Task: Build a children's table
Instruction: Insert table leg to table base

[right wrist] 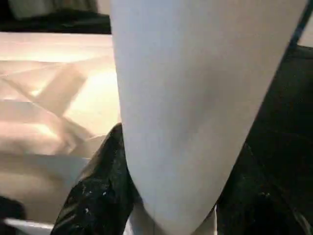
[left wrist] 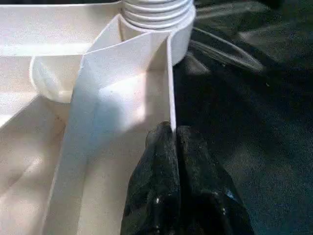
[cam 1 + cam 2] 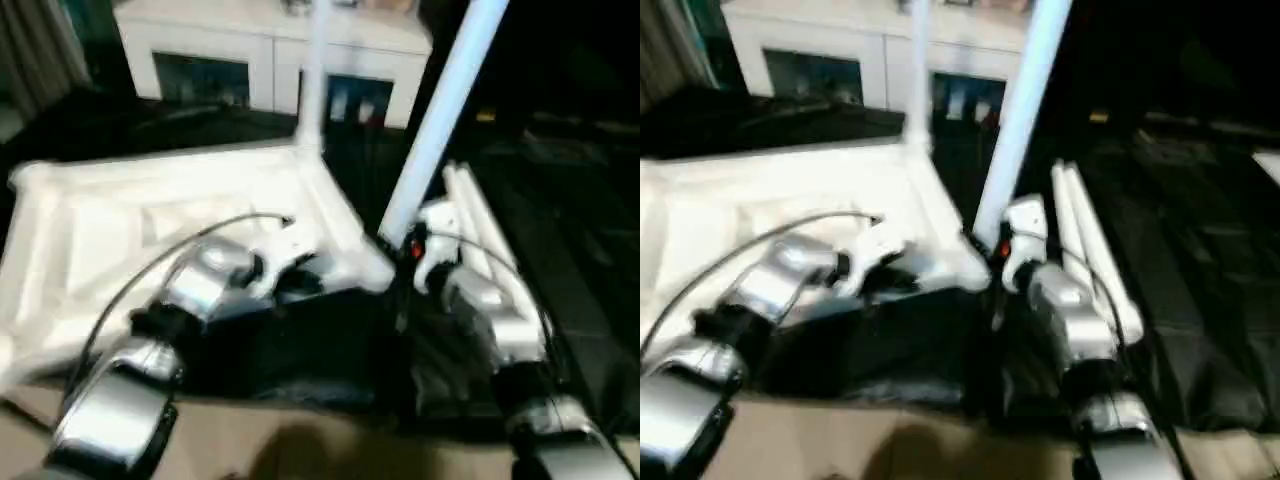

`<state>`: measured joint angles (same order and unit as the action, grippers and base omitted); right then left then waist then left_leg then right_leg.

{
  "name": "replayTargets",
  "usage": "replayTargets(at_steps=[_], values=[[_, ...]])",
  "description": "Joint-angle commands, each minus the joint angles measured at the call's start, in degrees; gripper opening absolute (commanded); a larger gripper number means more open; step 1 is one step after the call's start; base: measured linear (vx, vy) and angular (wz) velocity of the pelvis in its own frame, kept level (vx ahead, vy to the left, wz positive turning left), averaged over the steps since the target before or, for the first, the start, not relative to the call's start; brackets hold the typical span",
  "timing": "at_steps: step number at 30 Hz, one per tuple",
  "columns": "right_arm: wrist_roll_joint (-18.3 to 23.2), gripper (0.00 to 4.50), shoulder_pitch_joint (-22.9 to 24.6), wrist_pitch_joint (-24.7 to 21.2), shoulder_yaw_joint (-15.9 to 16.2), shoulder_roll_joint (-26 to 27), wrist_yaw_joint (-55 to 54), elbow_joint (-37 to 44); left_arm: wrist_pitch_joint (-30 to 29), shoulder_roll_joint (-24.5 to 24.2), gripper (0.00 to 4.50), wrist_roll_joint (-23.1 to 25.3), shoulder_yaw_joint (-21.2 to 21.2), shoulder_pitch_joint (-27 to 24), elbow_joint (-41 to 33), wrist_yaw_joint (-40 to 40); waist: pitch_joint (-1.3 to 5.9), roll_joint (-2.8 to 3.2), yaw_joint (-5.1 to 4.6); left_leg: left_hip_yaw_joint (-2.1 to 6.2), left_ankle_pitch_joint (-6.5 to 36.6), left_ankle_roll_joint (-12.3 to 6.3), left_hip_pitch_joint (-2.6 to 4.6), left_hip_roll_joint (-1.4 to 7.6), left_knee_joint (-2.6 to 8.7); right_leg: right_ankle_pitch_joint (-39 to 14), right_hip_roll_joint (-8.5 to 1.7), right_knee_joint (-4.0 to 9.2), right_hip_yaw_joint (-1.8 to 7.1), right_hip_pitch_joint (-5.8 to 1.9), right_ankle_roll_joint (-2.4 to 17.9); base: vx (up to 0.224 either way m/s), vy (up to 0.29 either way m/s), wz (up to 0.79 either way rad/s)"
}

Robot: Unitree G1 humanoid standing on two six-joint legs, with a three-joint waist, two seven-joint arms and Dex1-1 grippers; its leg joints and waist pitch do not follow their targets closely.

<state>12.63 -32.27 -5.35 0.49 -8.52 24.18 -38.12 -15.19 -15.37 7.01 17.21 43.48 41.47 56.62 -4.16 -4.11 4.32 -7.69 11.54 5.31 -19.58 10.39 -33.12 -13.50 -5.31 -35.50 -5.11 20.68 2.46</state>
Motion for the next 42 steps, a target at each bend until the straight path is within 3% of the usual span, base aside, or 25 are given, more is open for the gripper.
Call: replayTargets(at_steps=[1,2,3,4,6,8,9,11,14,15,19,23,26,28,30,32,33,34,35,38,39,42], values=[[-2.34,1.85,1.8,-2.81,-1.54,0.39,-6.56,-11.16,-3.6,0.63,0.0,0.83,0.0,-0.91,-1.3,-2.19,0.7,1.95,-0.52,0.19,21.96,0.26,0.72,3.51,6.11,-15.11,-3.75,5.55,3.44,-0.01,10.72,-0.072,-0.028,0.11],[-2.02,1.85,0.48,-2.32,-2.28,1.18,-8.32,-13.14,-5.36,1.36,0.0,0.89,-0.08,-1.3,-2.7,-3.2,0.39,1.62,-0.89,0.43,29.7,2.07,1.21,3.26,6.12,-28.25,-4.23,6.75,3.09,0.47,7.43,-0.057,-0.002,-0.01],[-1.89,1.85,-0.94,-1.73,-3.15,2.06,-10.11,-15.31,-7.5,2.28,0.0,0.75,-0.01,-1.95,-4.75,-4.14,0.34,1.21,-1.08,1.0,31.62,2.5,0.84,3.12,6.38,-34.43,-4.65,7.51,2.95,0.39,4.57,0.0,0.0,0.0],[-1.89,1.85,-1.4,-1.52,-3.44,2.33,-10.65,-16.04,-8.29,2.62,0.0,0.68,0.02,-2.22,-5.56,-4.43,0.53,1.31,-1.15,1.19,31.38,2.57,0.74,3.19,6.47,-34.67,-4.73,7.55,2.99,0.23,3.9,0.0,0.0,0.0],[-1.44,1.85,-3.51,-0.79,-3.93,3.57,-12.26,-19.07,-10.57,4.57,0.0,0.36,0.17,-3.25,-8.41,-5.34,1.07,1.35,-1.15,1.0,26.03,1.93,-0.05,3.32,6.96,-28.52,-4.69,7.37,3.1,-0.57,4.09,-0.02,0.014,-0.1],[-1.24,1.85,-5.05,-0.37,-4.22,4.65,-13.51,-21.17,-12.38,6.52,0.0,0.12,0.49,-4.03,-10.6,-6.27,0.84,1.31,-1.17,0.25,19.93,1.57,-0.38,3.51,7.09,-19.15,-4.16,6.88,3.12,-0.3,6.12,0.0,0.0,0.0],[-1.57,1.85,-6.39,-0.02,-4.2,5.66,-14.38,-22.81,-14.97,8.81,0.0,-0.74,1.23,-5.02,-13.82,-6.93,0.53,1.1,-1.14,-0.05,19.89,1.55,-0.19,3.49,7.02,-18.16,-4.12,6.87,3.21,0.02,6.72,0.0,0.0,0.0],[-1.78,1.85,-6.79,0.06,-4.07,5.96,-14.53,-23.28,-16.16,9.71,0.0,-1.22,1.51,-5.44,-15.27,-7.17,0.57,0.87,-1.16,-0.18,19.73,1.13,-0.31,3.41,6.97,-18.79,-4.2,6.83,3.29,-0.19,6.58,0.0,0.0,0.0],[-2.09,1.85,-8.39,0.89,-4.06,6.69,-15.33,-25.51,-18.94,11.08,0.0,-2.29,2.26,-6.4,-18.64,-7.82,0.6,0.89,-1.25,-0.29,19.84,0.94,-0.3,3.45,6.98,-20.12,-4.25,7.02,3.38,0.09,6.1,0.0,0.0,0.0],[-2.32,1.85,-8.9,1.35,-4.16,6.78,-15.41,-26.41,-19.57,11.06,0.0,-2.17,2.37,-6.64,-19.35,-8.18,0.66,0.61,-1.33,-0.28,19.48,0.93,-0.41,3.37,6.96,-20.5,-4.21,7.03,3.34,0.03,5.81,0.0,0.0,0.0],[-3.0,1.85,-10.03,2.18,-4.57,6.87,-15.4,-28.17,-18.31,10.23,0.0,-1.16,1.41,-6.65,-18.36,-9.44,0.77,0.68,-1.59,-0.46,18.59,0.78,-0.35,3.32,6.83,-19.12,-4.07,7.07,3.42,0.15,5.76,0.0,0.0,0.0],[-3.77,1.85,-10.6,2.56,-4.36,6.49,-14.41,-28.9,-17.24,8.77,0.0,-0.55,1.12,-6.32,-17.7,-9.55,0.99,0.84,-1.85,-0.64,16.69,0.56,-0.47,3.43,6.79,-15.07,-3.84,6.61,3.4,-0.02,7.03,0.0,0.0,0.0],[-3.44,1.85,-11.11,3.56,-4.61,6.35,-13.29,-28.84,-15.64,7.94,0.0,-0.26,1.31,-6.13,-17.1,-9.39,1.12,0.92,-1.86,-0.79,16.65,0.34,-0.3,3.45,6.69,-15.06,-3.87,6.64,3.46,0.11,7.41,0.0,0.0,0.0],[-2.82,2.41,-12.07,4.95,-5.35,6.19,-10.88,-28.87,-13.7,6.99,0.0,-0.15,1.67,-5.98,-16.72,-8.73,1.51,0.94,-1.88,-0.85,14.88,-0.03,-0.57,3.43,6.54,-12.7,-3.86,6.36,3.47,-0.2,8.06,0.0,0.0,0.0],[-2.67,2.55,-13.08,5.83,-5.51,5.34,-8.03,-27.49,-12.02,5.6,0.0,0.1,1.67,-5.56,-15.88,-7.38,1.81,1.02,-1.93,-0.99,11.93,-0.69,-0.71,3.48,6.31,-8.38,-3.71,5.85,3.39,-0.46,9.06,0.0,0.0,0.0],[-2.53,2.55,-13.25,5.92,-5.47,4.96,-6.93,-26.71,-11.3,5.14,0.0,0.13,1.6,-5.38,-15.53,-6.86,1.89,1.05,-1.92,-1.21,9.53,-1.51,-0.7,3.4,6.09,-4.99,-3.55,5.51,3.33,-0.54,10.24,0.0,0.0,0.0],[-2.21,2.6,-13.43,5.88,-5.55,4.35,-5.66,-25.52,-10.78,4.61,0.0,0.07,1.28,-5.07,-15.01,-6.38,2.33,1.31,-1.79,-1.51,4.8,-2.35,-0.24,3.33,5.49,1.23,-3.46,4.8,3.33,-0.61,12.22,0.0,0.0,0.0],[-1.97,2.69,-13.25,5.86,-5.35,3.7,-4.02,-23.79,-10.2,4.19,0.0,-0.09,0.96,-4.73,-14.63,-5.93,2.52,1.56,-1.62,-1.67,3.53,-2.77,-0.08,3.34,5.29,3.97,-3.35,4.53,3.3,-0.61,12.98,0.0,0.0,0.0],[-1.52,2.83,-12.91,5.47,-5.27,2.94,-2.48,-21.64,-9.29,3.66,0.0,-0.23,0.77,-4.37,-14.17,-5.22,2.96,0.86,-1.72,-1.97,0.92,-4.25,-0.59,3.07,4.85,8.73,-3.06,3.82,3.26,-1.3,13.82,0.0,0.0,0.0],[-0.99,3.12,-11.75,4.79,-4.53,1.42,1.13,-17.08,-7.66,2.81,0.0,-0.62,0.4,-3.72,-13.36,-4.01,3.04,1.01,-1.33,-2.35,-3.75,-8.06,-0.65,2.81,4.25,14.56,-3.22,3.32,3.43,-1.33,15.43,0.0,0.0,0.0],[-0.5,3.2,-10.85,3.84,-4.32,0.71,3.32,-14.29,-6.82,2.29,0.0,-0.92,0.37,-3.37,-12.86,-3.23,3.51,1.05,-0.92,-2.46,-7.93,-10.67,-0.41,2.64,3.48,19.9,-2.98,2.66,3.52,-1.21,16.48,0.0,0.0,0.0],[0.2,3.48,-7.78,1.01,-2.86,-1.42,9.2,-6.66,-5.6,1.06,0.0,-1.47,0.07,-2.41,-11.55,-1.36,3.61,0.98,-0.78,-2.47,-9.88,-13.61,-0.68,2.63,3.2,22.36,-2.99,2.34,3.39,-1.27,17.36,0.0,0.0,0.0]])
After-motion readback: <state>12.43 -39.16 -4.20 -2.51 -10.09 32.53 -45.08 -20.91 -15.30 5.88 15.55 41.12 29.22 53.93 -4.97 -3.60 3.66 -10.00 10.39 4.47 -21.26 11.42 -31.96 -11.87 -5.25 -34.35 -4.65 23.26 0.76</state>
